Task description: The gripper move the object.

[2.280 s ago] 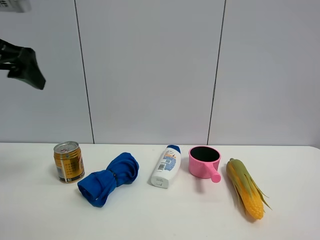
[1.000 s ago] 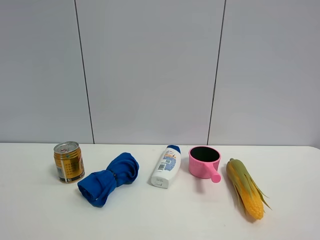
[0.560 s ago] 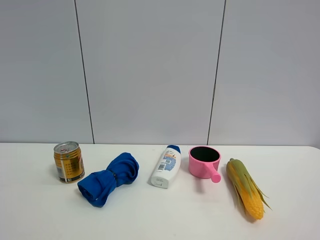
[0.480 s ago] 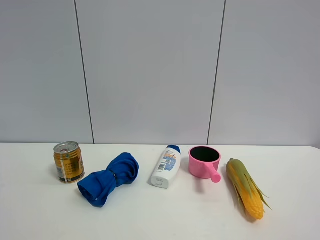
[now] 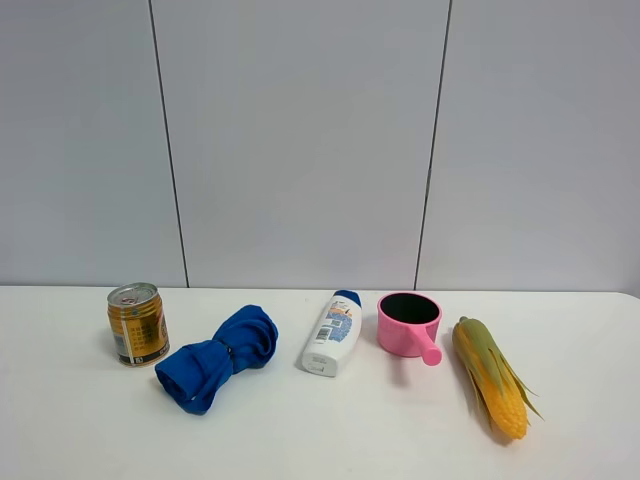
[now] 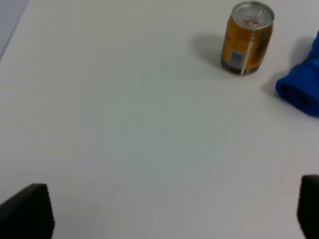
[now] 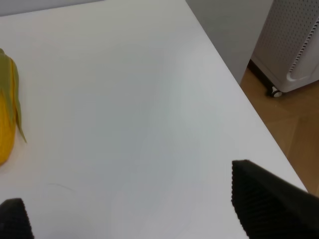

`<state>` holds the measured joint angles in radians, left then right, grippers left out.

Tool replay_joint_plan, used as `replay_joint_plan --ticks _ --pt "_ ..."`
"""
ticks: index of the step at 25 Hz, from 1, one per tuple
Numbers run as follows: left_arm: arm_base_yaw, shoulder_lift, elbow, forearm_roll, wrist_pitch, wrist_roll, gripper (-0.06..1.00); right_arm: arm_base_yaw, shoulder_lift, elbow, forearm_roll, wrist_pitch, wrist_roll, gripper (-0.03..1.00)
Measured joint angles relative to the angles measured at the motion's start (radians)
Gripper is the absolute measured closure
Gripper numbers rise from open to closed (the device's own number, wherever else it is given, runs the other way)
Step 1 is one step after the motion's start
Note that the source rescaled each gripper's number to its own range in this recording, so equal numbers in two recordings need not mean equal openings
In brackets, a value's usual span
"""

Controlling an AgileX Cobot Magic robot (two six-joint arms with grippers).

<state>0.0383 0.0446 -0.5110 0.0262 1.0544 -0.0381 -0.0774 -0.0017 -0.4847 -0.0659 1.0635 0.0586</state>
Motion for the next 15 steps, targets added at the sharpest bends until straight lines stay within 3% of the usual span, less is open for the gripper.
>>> replay_joint_plan --ticks 15 --pt "0.000 -0.050 0.002 -0.001 0.000 0.001 -0.04 0.000 0.000 0.000 0.000 0.000 0.000 -0.03"
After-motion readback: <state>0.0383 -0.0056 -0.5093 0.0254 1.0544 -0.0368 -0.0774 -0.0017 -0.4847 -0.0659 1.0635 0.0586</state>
